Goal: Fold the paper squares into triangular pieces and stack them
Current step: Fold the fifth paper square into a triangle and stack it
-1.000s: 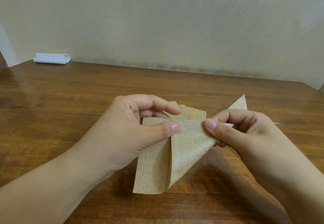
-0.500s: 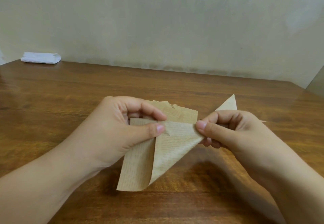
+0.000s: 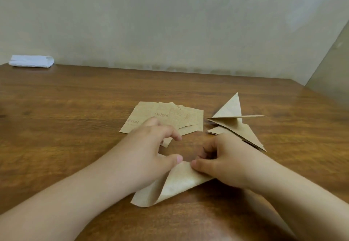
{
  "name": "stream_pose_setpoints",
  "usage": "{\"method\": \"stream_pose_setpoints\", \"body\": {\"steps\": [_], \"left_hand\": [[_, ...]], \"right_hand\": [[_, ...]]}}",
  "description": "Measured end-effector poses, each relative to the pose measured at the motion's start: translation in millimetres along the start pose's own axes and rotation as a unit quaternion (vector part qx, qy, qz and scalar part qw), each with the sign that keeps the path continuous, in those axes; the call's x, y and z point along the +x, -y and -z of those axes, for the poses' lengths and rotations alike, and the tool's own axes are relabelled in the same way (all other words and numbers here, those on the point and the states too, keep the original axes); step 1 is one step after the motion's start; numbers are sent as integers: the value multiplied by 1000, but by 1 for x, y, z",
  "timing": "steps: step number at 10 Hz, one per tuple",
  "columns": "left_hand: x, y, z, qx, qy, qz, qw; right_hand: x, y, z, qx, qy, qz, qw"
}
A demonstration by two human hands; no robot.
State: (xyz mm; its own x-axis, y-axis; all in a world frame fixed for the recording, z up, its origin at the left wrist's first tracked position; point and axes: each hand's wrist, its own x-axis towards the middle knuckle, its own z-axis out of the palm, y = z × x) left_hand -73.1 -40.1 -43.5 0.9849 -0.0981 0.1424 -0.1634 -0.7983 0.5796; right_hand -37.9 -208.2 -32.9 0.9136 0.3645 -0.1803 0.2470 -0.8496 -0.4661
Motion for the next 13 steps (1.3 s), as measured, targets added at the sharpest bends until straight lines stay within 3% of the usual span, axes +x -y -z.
{"method": "stream_pose_setpoints", "body": {"steps": [2, 4, 5, 6, 7, 8, 11, 13], "left_hand": [[-19, -17, -12, 55, 7, -90, 994], [-21, -26, -18, 151, 33, -82, 985], [-20, -18, -14, 135, 31, -85, 987], [-21, -18, -12, 146, 38, -92, 984], [-17, -15, -10, 147, 67, -93, 983], [-13, -4, -13, 94, 70, -95, 989], [-14, -4, -17, 128, 52, -131, 982], [-13, -3, -19, 151, 40, -142, 977]], "right_hand": [[2, 3, -6, -11, -31, -24, 999], [2, 4, -8, -42, -44, -23, 998], [-6, -6, -4, -79, -98, 24, 992], [-20, -16, -4, -22, -112, 142, 983], [-30, -25, -18, -28, -82, 213, 973], [-36, -35, -28, -35, -97, 247, 963], [-44, -39, -23, -108, -81, 325, 936], [-49, -37, -12, -229, -20, 356, 906]]}}
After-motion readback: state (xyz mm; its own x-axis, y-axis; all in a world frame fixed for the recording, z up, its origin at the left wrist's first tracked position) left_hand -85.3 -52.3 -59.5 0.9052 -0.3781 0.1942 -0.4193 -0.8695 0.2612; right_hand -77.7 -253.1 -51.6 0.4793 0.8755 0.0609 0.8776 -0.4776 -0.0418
